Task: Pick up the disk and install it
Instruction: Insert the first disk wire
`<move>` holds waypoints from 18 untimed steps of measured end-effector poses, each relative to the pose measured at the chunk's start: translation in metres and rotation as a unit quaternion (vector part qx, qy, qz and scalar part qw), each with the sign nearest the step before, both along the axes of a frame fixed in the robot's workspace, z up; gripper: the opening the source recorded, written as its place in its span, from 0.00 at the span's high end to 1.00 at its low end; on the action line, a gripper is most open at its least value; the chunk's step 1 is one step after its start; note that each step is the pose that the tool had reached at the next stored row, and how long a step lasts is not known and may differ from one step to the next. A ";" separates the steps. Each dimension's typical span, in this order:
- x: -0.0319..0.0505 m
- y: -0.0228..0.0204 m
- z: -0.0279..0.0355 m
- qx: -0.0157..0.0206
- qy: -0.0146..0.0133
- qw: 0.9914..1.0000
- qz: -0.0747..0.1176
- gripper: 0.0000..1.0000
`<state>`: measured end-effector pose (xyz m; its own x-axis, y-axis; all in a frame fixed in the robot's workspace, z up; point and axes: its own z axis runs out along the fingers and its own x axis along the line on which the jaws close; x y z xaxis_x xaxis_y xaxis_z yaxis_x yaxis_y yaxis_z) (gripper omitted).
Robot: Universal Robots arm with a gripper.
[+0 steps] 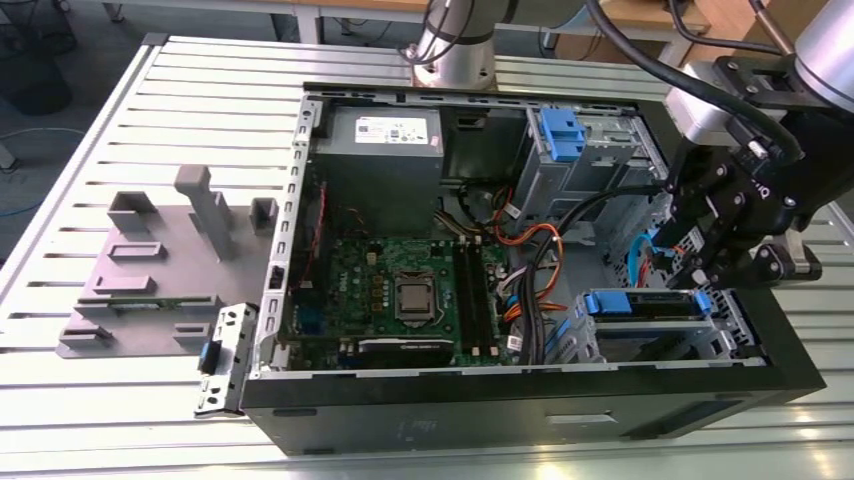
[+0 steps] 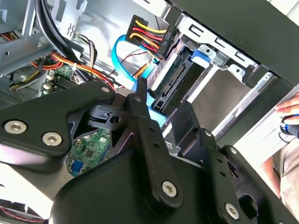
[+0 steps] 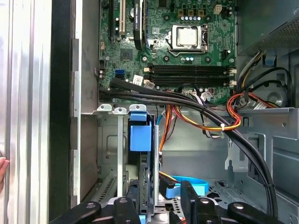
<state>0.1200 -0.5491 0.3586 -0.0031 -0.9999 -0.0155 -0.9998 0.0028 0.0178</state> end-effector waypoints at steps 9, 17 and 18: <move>0.0001 -0.0001 -0.0021 0.000 0.000 1.000 0.000 0.52; 0.0001 -0.0001 -0.0023 0.000 0.000 1.000 0.000 0.53; 0.0000 -0.0001 -0.0024 0.000 0.000 1.000 0.000 0.59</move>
